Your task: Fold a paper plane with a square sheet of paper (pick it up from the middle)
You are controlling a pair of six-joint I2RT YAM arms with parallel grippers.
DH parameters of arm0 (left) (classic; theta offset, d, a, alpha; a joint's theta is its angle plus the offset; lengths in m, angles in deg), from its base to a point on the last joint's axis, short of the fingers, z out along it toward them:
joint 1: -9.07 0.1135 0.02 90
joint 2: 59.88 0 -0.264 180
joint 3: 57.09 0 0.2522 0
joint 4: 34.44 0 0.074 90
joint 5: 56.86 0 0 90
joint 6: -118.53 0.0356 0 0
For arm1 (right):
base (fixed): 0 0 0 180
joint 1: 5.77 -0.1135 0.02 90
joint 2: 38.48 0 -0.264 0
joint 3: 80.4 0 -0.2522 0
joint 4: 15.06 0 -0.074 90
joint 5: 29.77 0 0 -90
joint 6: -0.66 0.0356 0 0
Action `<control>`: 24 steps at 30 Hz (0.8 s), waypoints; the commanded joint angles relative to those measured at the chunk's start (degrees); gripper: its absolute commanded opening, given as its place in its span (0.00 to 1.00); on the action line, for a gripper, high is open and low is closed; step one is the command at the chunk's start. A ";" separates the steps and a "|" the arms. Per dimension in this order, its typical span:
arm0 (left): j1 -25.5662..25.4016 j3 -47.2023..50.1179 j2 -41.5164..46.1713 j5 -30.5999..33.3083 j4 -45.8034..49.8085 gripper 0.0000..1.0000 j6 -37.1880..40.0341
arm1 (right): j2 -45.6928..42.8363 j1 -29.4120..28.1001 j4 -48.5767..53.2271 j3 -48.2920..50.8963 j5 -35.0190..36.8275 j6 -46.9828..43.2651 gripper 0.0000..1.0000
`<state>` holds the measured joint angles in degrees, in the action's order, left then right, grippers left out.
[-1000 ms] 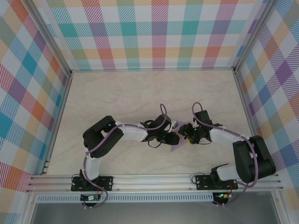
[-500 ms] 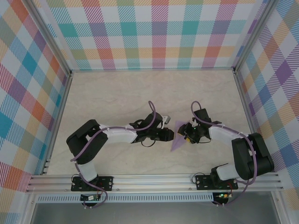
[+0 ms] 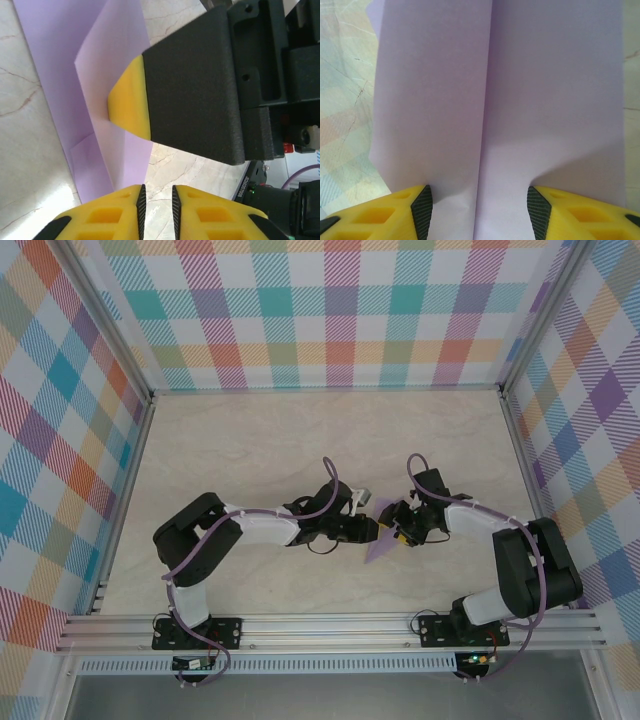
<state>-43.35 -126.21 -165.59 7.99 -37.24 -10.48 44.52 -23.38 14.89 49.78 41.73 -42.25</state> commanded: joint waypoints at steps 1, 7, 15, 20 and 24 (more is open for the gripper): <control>-0.37 -1.71 -1.45 -1.75 -1.35 0.20 -0.17 | 2.58 0.12 2.12 0.10 1.45 -1.56 0.58; -0.40 -2.47 -3.42 -1.67 0.00 0.15 -0.03 | 3.65 0.12 2.47 -0.25 1.36 -2.06 0.59; -0.44 -3.18 -5.20 -1.09 1.21 0.13 0.07 | 3.83 0.12 2.71 -0.27 1.28 -2.27 0.57; -0.40 -3.44 -5.46 0.02 2.49 0.12 0.32 | 4.01 0.12 2.71 -0.03 1.45 -2.44 0.57; -0.40 -3.62 -5.99 0.35 2.84 0.12 0.24 | 3.75 0.12 2.51 0.18 1.37 -2.71 0.56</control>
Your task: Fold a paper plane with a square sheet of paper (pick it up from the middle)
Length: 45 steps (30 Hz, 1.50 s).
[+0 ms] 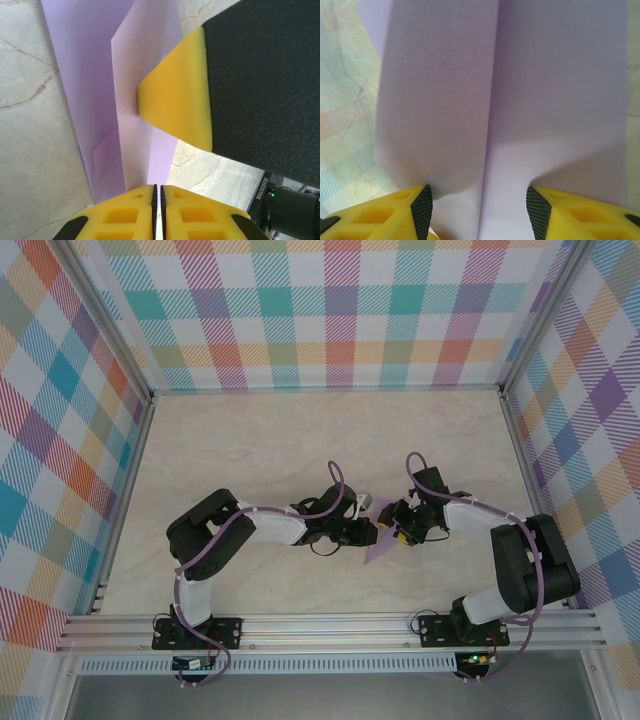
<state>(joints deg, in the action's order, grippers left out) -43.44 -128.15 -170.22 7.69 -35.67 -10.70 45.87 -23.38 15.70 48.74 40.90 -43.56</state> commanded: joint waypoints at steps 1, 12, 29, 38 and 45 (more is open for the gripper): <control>-0.31 -1.71 -1.44 0.82 1.42 0.12 0.44 | 2.27 0.16 1.72 1.18 2.11 -1.44 0.56; -0.36 -1.78 -1.54 1.55 2.21 0.11 0.48 | 2.47 0.12 2.16 1.08 2.59 -1.74 0.53; -0.33 -1.78 -2.29 2.42 3.18 0.11 0.64 | 7.16 0.12 4.00 -0.26 3.69 -1.60 0.50; -0.31 -1.45 -1.82 4.29 3.82 0.11 0.77 | 9.58 0.03 5.10 -1.13 4.19 -2.01 0.51; -0.32 -0.91 -0.97 5.70 4.35 0.11 0.90 | 10.60 -0.06 7.16 -1.85 6.08 -2.23 0.52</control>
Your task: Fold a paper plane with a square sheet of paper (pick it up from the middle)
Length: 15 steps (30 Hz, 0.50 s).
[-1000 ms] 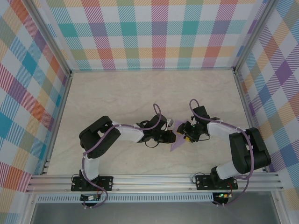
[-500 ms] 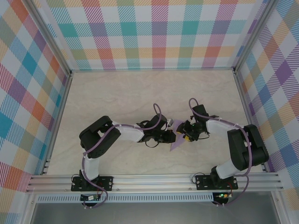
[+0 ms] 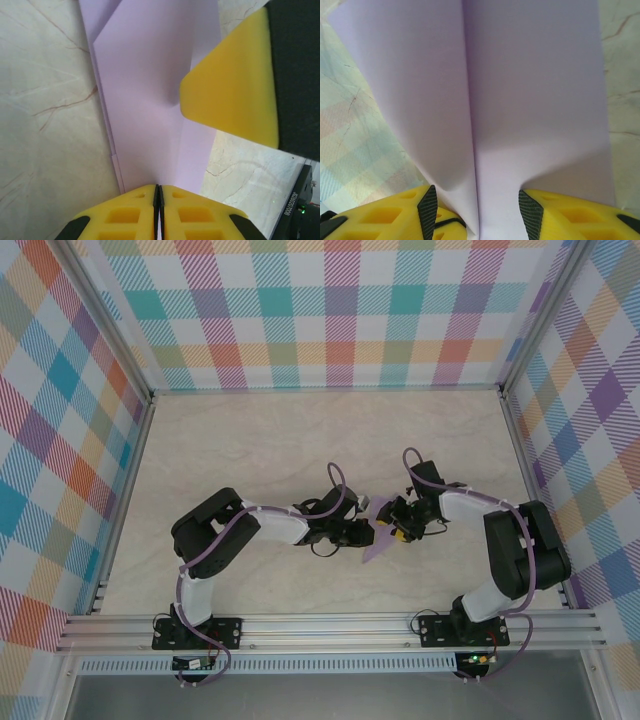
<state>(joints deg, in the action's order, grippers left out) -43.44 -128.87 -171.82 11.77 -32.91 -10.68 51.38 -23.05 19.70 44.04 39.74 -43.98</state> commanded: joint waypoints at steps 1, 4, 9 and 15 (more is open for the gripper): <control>-0.31 -0.16 0.67 1.72 1.68 0.11 0.88 | 5.20 -0.44 3.36 2.75 7.48 -1.86 0.53; -0.32 -0.22 0.76 1.43 1.60 0.11 0.88 | 5.53 -0.74 4.12 2.29 8.22 -2.03 0.54; -0.32 -0.26 1.07 0.21 0.60 0.14 0.80 | 6.49 -1.33 5.37 1.38 9.48 -1.86 0.53; -0.06 0.67 4.14 -0.21 -1.25 0.18 0.42 | 8.06 -1.78 6.62 0.34 10.55 -1.42 0.52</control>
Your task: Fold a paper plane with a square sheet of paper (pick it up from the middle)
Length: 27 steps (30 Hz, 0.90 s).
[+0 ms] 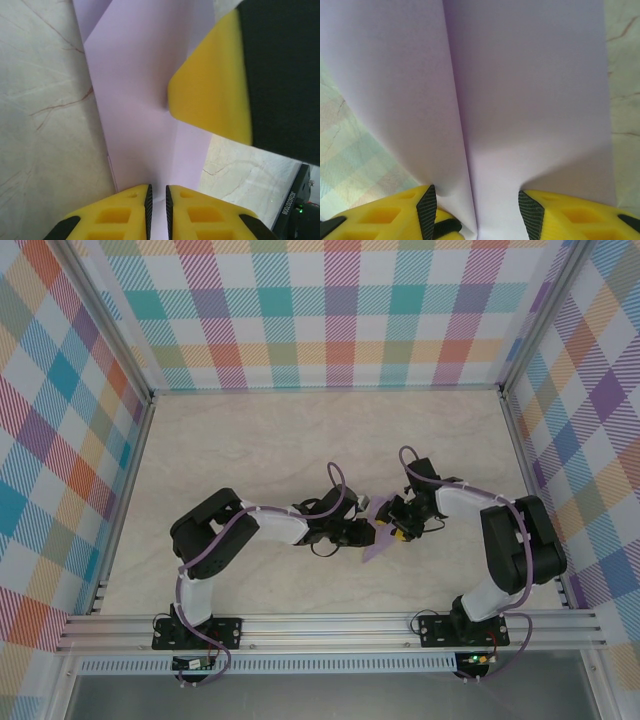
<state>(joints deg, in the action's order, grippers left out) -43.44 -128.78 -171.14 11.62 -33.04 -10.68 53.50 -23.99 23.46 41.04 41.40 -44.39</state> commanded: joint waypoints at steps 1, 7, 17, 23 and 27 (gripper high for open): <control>0.03 0.86 4.07 0.06 -1.34 0.18 0.21 | 6.10 -0.89 3.14 3.19 8.99 -1.00 0.52; 0.15 2.29 6.10 1.21 -2.82 0.17 -0.93 | 7.07 -1.21 3.98 2.51 9.63 -0.48 0.52; 0.21 1.40 3.86 -0.55 -3.81 0.15 -1.64 | 8.22 -1.30 5.04 2.05 10.49 0.23 0.50; 0.24 0.93 2.71 0.55 -2.91 0.13 -1.25 | 8.29 -1.22 4.93 2.34 10.54 0.69 0.49; 0.78 2.19 4.29 1.67 -3.12 0.14 -1.23 | 8.03 -1.30 4.87 2.58 10.48 0.84 0.49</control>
<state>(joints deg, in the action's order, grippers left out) -43.29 -127.23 -167.73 12.28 -35.69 -12.01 55.60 -24.62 26.65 39.16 43.09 -43.54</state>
